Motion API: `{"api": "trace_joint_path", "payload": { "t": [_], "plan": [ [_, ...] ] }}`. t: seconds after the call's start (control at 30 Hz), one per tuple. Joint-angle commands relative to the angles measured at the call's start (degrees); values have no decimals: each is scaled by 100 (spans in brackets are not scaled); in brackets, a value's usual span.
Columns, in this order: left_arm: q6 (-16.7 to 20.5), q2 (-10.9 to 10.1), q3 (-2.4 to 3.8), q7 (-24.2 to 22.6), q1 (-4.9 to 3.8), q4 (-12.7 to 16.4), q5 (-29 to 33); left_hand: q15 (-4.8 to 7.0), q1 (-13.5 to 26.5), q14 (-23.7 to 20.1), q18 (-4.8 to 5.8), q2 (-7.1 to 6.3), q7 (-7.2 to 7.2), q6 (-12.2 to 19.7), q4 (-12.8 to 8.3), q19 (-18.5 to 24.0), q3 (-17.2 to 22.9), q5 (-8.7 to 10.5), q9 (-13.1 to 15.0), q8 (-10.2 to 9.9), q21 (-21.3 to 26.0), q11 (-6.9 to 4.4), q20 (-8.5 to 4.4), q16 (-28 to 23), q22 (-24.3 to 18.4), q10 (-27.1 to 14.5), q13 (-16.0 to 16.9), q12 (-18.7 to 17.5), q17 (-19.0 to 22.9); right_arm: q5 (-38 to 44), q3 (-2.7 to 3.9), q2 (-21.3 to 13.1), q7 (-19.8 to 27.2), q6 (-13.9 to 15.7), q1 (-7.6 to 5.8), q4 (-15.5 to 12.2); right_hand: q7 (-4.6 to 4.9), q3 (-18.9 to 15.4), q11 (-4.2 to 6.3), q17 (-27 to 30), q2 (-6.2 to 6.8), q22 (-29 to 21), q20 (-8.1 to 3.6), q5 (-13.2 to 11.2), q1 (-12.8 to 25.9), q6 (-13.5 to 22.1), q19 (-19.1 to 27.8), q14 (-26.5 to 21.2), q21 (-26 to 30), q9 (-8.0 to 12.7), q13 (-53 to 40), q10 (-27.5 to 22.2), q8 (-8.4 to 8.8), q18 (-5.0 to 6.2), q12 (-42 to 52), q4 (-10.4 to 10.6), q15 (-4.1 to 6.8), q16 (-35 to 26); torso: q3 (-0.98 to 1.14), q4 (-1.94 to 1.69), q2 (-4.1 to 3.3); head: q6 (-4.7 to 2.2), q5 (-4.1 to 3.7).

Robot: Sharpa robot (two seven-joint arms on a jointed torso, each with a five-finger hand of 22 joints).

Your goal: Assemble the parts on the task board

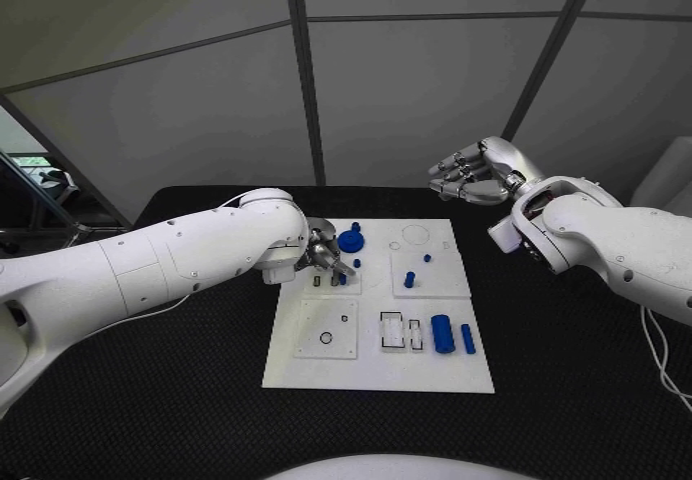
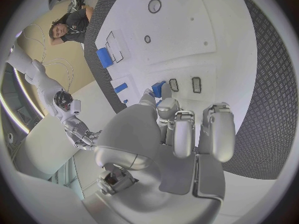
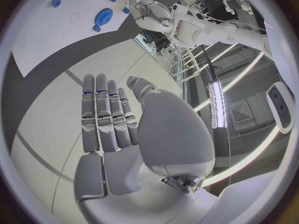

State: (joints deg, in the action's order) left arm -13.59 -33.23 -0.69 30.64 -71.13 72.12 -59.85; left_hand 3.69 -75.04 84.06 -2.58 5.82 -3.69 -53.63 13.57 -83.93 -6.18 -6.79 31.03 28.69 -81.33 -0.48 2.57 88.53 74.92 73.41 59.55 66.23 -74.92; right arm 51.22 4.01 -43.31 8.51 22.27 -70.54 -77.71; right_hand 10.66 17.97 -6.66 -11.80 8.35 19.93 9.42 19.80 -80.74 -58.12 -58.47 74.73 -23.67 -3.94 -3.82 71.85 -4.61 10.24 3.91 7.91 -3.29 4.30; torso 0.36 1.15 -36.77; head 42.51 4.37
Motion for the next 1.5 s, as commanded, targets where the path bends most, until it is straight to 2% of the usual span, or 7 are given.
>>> {"api": "trace_joint_path", "payload": {
  "t": [0.03, 0.37, 0.53, 0.6, 0.67, 0.83, 1.5],
  "plan": [
    [-109, 22, 2, 18, -10, -24, 21, 43, -105, 539, -19, 3, 9, 51, -14, -138, 104, -30, 19, 32, -35, -9, -53, 24, 157, -45, -20, -46, -1322, -25, 3, 0, 7, 26, -13, -17, 30, 28, -8, 9, -11, -7, 11, 28, 54, -14, 29, -12, 31, 1, 6, -42, 30, 2, -21, 15, -40, -26, -1, -3, 1, 10, 27],
    [-132, 39, 0, -10, -9, -62, 129, 71, -367, 535, -19, 4, 36, 97, -106, -134, 639, -41, 86, 8, -32, -38, -76, 14, 173, -98, -113, -149, -1306, -26, 2, 13, -23, -33, -13, -8, 29, 38, -9, 16, -26, -19, 17, 70, 73, -16, 36, -23, 51, 0, 7, -54, 28, 3, -24, 25, -44, -42, 1, 0, 1, 30, 35],
    [144, -10, 0, -77, -9, -32, 387, 102, -753, 521, -28, -51, 61, 151, -340, -114, 1385, -150, 137, 1, -2, -67, -104, -16, 144, -239, -323, -379, -1263, -26, 2, 18, -46, -103, -13, 7, 30, 43, -10, 20, -31, -27, 20, 108, 87, -14, 38, -26, 65, -1, 7, -60, 29, 4, -24, 30, -46, -49, -1, -6, 3, 23, 33],
    [340, -32, 0, -148, -9, -22, 532, 94, -797, 515, -35, -193, 35, 184, -397, -97, 1871, -258, 194, 41, 27, -52, -105, -31, 110, -340, -525, -584, -1241, -27, 2, 18, -57, -138, -13, 19, 31, 38, -13, 22, -47, -36, 26, 100, 131, -17, 36, -22, 79, -2, 6, -58, 26, 4, -21, 60, -49, -51, -4, -12, 1, 27, 34],
    [516, -57, 0, -219, -9, -3, 642, 54, -516, 513, -41, -598, -15, 216, -352, -89, 2832, -268, 329, 159, 42, -36, -94, -37, 107, -294, -638, -683, -1234, -27, 2, 21, -66, -160, -13, 32, 31, 34, -13, 23, -51, -41, 29, 82, 149, -16, 34, -19, 86, -3, 5, -59, 26, 5, -20, 71, -50, -52, -2, -11, 0, 30, 48],
    [995, -118, -1, -337, -8, 57, 905, 23, 164, 505, -51, -1237, -13, 286, -586, -76, 4412, -229, 592, 395, 86, -39, -67, -62, 83, -330, -955, -911, -1198, -29, 1, 28, -68, -189, -12, 94, 31, 32, -14, 24, -52, -45, 31, 69, 159, -13, 33, -21, 93, -2, 5, -63, 28, 5, -21, 77, -52, -54, -4, -13, 9, 8, 32],
    [1679, -760, -30, -273, 20, 853, 859, 70, 640, 501, -45, -1359, 36, 309, -976, -90, 5016, -236, 782, 569, 93, -50, -65, -74, 114, -269, -1102, -961, -1178, -54, -2, 85, -57, -237, -9, 264, 41, 36, -26, 38, -56, -69, 44, 100, 182, 10, 46, -56, 133, 0, 7, -96, 37, 4, -27, 88, -65, -68, 9, -89, 40, 27, 111]
  ]
}}
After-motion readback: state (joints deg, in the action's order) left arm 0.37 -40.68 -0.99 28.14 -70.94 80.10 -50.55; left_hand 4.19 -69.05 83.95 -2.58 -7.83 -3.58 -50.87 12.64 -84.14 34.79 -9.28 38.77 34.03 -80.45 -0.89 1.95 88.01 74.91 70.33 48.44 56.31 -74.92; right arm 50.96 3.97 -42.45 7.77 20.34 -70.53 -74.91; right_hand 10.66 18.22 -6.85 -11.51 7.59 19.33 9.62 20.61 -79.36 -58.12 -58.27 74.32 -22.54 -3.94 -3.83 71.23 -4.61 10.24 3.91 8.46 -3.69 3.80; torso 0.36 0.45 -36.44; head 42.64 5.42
